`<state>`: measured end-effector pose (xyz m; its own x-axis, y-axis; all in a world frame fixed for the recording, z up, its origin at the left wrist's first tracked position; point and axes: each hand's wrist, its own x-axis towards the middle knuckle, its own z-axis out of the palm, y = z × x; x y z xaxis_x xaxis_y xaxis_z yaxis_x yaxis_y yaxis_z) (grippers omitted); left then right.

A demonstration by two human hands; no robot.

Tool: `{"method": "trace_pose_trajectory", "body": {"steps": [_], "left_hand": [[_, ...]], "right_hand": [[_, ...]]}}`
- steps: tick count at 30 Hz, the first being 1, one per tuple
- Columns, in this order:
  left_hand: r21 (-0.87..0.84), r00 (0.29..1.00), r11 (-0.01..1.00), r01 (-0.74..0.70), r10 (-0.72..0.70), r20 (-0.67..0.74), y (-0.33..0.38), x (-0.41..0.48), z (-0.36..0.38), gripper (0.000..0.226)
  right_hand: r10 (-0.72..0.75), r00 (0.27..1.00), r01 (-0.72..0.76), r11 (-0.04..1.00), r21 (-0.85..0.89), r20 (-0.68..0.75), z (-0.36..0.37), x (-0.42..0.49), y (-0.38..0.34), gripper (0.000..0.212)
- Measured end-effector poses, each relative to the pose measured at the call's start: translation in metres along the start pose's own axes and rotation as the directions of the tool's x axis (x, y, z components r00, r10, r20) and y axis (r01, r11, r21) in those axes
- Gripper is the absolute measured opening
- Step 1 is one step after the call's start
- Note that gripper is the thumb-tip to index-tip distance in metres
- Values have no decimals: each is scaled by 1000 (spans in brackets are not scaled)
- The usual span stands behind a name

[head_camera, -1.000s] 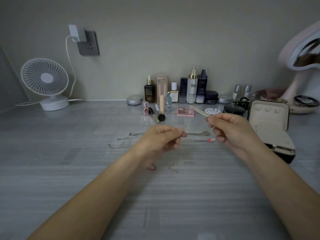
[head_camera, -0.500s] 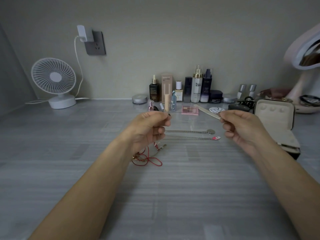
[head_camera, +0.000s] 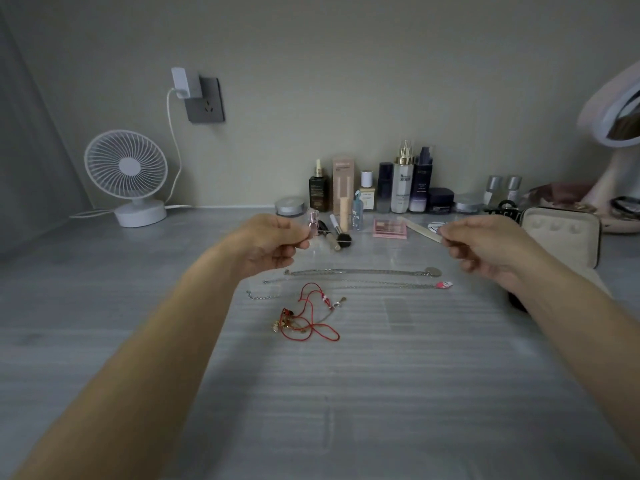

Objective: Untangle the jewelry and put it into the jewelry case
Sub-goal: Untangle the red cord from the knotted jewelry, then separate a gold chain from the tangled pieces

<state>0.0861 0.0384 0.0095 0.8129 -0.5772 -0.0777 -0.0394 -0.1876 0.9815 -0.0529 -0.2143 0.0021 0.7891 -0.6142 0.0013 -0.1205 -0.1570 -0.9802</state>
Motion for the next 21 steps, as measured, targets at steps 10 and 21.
{"method": "trace_pose_trajectory", "body": {"steps": [10, 21], "left_hand": [[436, 992, 897, 77, -25, -125, -10, 50, -13, 11], [654, 990, 744, 138, -89, -107, -34, 93, -9, 13]], "right_hand": [[-39, 999, 37, 924, -381, 2, 32, 46, 22, 12], [-177, 984, 143, 793, -592, 1, 41, 84, 55, 7]]}}
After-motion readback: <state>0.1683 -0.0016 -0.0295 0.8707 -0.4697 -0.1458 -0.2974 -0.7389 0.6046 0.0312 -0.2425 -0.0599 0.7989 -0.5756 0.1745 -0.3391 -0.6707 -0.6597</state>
